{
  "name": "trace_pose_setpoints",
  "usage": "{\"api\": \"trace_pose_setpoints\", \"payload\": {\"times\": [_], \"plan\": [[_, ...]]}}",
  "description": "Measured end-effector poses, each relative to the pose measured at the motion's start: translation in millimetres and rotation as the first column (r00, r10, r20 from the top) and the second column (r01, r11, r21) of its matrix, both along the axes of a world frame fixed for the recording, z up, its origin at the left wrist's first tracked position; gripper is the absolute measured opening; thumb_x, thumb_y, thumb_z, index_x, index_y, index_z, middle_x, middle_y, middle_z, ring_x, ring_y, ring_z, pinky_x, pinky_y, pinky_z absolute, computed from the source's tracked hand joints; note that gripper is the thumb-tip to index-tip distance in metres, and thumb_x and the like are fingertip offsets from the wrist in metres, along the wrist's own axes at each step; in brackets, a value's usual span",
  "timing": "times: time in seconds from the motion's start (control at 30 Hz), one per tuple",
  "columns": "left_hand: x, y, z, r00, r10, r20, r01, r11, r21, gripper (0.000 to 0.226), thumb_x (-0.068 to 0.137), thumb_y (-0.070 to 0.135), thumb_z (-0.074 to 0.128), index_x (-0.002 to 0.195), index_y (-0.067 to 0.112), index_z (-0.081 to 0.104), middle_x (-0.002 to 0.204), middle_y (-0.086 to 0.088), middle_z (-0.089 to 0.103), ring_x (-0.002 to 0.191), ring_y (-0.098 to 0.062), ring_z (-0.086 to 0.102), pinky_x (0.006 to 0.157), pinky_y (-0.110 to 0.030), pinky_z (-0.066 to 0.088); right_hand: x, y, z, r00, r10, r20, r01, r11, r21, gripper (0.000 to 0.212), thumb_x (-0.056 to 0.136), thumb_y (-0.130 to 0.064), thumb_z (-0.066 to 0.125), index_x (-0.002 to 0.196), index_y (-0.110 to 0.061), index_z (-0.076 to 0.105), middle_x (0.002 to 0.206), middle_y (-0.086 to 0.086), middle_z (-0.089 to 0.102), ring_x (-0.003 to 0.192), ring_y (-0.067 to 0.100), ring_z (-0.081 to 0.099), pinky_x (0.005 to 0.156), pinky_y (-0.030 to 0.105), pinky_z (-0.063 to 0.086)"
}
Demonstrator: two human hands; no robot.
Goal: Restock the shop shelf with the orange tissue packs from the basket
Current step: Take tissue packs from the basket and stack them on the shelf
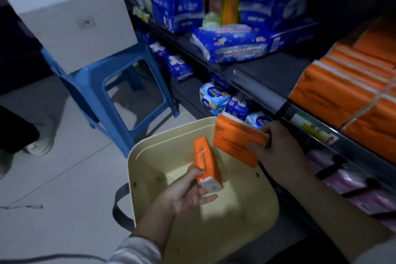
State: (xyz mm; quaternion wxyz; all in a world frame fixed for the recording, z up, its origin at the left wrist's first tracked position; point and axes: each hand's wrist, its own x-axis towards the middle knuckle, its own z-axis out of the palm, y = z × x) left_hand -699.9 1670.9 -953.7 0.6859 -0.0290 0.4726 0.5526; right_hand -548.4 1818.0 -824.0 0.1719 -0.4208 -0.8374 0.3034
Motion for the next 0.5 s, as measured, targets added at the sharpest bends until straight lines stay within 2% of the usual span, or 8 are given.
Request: {"api": "trace_pose_setpoints", "payload": {"times": [0.03, 0.1, 0.2, 0.27, 0.3, 0.37, 0.4, 0.5], "plan": [[2.2, -0.6, 12.5, 0.998, 0.021, 0.057, -0.026, 0.996, 0.08, 0.104, 0.042, 0.026, 0.087, 0.135, 0.007, 0.045, 0.115, -0.02, 0.061, 0.093, -0.03, 0.068, 0.082, -0.046, 0.055, 1.8, -3.7, 6.2, 0.999, -0.002, -0.037, 0.002, 1.0, 0.01, 0.031, 0.08, -0.028, 0.071, 0.097, -0.022, 0.045, 0.088, -0.005, 0.052, 0.077, 0.015, 0.05, 0.068, 0.028, 0.034], [7.5, -2.7, 35.2, 0.987, 0.022, 0.157, -0.058, 0.972, 0.226, 0.102, 0.043, 0.022, 0.088, 0.134, 0.003, 0.046, 0.125, -0.025, 0.055, 0.106, -0.037, 0.062, 0.086, -0.054, 0.051, 6.5, -9.8, 17.2, 0.995, 0.0, -0.104, 0.001, 1.0, 0.009, 0.029, 0.082, -0.03, 0.067, 0.099, -0.026, 0.044, 0.094, -0.003, 0.054, 0.08, 0.016, 0.053, 0.07, 0.031, 0.04], [17.7, -7.2, 63.1, 0.981, 0.031, 0.194, -0.101, 0.928, 0.36, 0.095, 0.044, 0.027, 0.089, 0.13, 0.005, 0.054, 0.127, -0.026, 0.055, 0.111, -0.04, 0.058, 0.084, -0.064, 0.047, 15.1, -18.2, 30.3, 0.986, 0.033, -0.165, -0.033, 0.999, 0.001, 0.023, 0.085, -0.028, 0.064, 0.099, -0.03, 0.046, 0.099, 0.001, 0.057, 0.082, 0.015, 0.053, 0.071, 0.032, 0.041], [24.0, -9.0, 77.3, 0.98, 0.076, 0.182, -0.137, 0.926, 0.352, 0.093, 0.041, 0.039, 0.092, 0.123, 0.008, 0.062, 0.127, -0.025, 0.057, 0.108, -0.043, 0.059, 0.084, -0.069, 0.045, 22.1, -26.1, 36.0, 0.98, 0.066, -0.19, -0.065, 0.998, 0.012, 0.021, 0.085, -0.027, 0.064, 0.099, -0.03, 0.048, 0.099, -0.001, 0.056, 0.08, 0.009, 0.053, 0.069, 0.029, 0.04], [26.8, -9.3, 84.8, 0.979, 0.109, 0.174, -0.16, 0.937, 0.31, 0.091, 0.042, 0.044, 0.091, 0.121, 0.009, 0.063, 0.127, -0.024, 0.058, 0.109, -0.043, 0.058, 0.088, -0.068, 0.042, 25.8, -31.1, 38.8, 0.976, 0.076, -0.202, -0.074, 0.997, 0.018, 0.02, 0.085, -0.027, 0.063, 0.098, -0.03, 0.048, 0.098, -0.003, 0.056, 0.08, 0.004, 0.053, 0.068, 0.028, 0.04], [33.6, -10.0, 98.8, 0.974, 0.183, 0.131, -0.207, 0.957, 0.202, 0.078, 0.055, 0.047, 0.079, 0.121, 0.01, 0.059, 0.122, -0.023, 0.062, 0.115, -0.041, 0.055, 0.101, -0.059, 0.038, 33.0, -39.9, 43.0, 0.971, 0.079, -0.226, -0.073, 0.997, 0.034, 0.02, 0.084, -0.028, 0.063, 0.097, -0.03, 0.049, 0.096, -0.007, 0.054, 0.079, 0.002, 0.053, 0.069, 0.028, 0.042], [37.8, -11.4, 106.8, 0.976, 0.203, 0.084, -0.215, 0.96, 0.177, 0.065, 0.063, 0.041, 0.07, 0.119, 0.011, 0.058, 0.113, -0.021, 0.067, 0.11, -0.039, 0.057, 0.099, -0.052, 0.041, 36.7, -42.6, 44.6, 0.969, 0.073, -0.236, -0.066, 0.997, 0.039, 0.02, 0.084, -0.028, 0.063, 0.097, -0.032, 0.048, 0.096, -0.008, 0.054, 0.079, 0.003, 0.053, 0.071, 0.028, 0.042], [50.7, -13.2, 127.5, 0.976, 0.211, -0.047, -0.198, 0.96, 0.199, 0.027, 0.077, 0.02, 0.056, 0.102, 0.012, 0.061, 0.084, -0.013, 0.073, 0.07, -0.026, 0.065, 0.061, -0.03, 0.046, 47.3, -48.4, 51.0, 0.95, 0.015, -0.311, -0.013, 1.0, 0.006, 0.024, 0.084, -0.029, 0.065, 0.099, -0.035, 0.048, 0.098, -0.008, 0.055, 0.085, 0.009, 0.053, 0.074, 0.028, 0.04]]}}
